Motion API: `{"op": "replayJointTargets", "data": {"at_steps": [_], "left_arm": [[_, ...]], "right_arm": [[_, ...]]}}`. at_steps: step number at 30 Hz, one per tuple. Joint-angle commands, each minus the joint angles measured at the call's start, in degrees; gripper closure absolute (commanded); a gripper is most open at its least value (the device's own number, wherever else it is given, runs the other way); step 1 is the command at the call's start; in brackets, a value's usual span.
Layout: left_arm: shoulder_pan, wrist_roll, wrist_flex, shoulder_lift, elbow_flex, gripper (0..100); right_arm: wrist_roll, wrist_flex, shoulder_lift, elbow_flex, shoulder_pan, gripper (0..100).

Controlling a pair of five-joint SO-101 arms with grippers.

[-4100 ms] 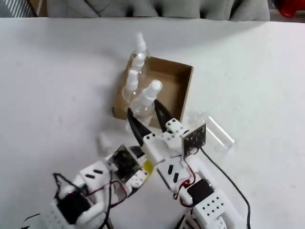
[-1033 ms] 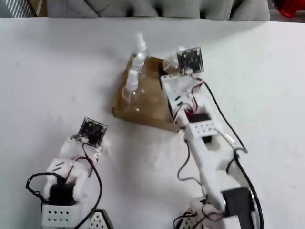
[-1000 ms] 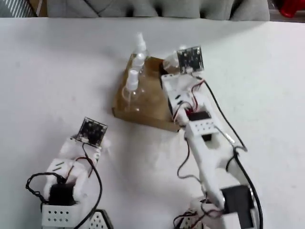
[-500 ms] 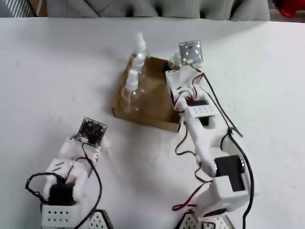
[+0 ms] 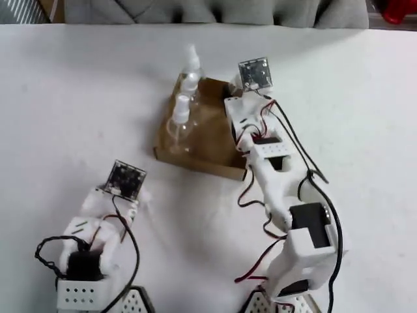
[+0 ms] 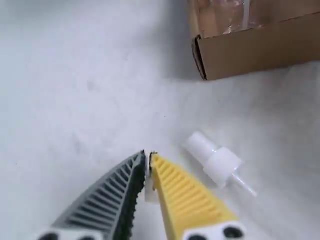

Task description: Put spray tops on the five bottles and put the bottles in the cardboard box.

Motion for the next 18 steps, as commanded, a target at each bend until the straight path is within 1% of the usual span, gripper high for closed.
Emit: {"op": "replayJointTargets", "data": {"at_steps": [1,18], "left_arm": [[-0.5,-0.4,-0.1,-1.0,-0.1,98],[-0.5,-0.4,-0.1,-1.0,-0.1,98]], "right_arm": [[0.7,-1.1,0.3,-2.6,0.7,98.4],[0.7,-1.1,1.3,-2.5,0.2,98.0]]}}
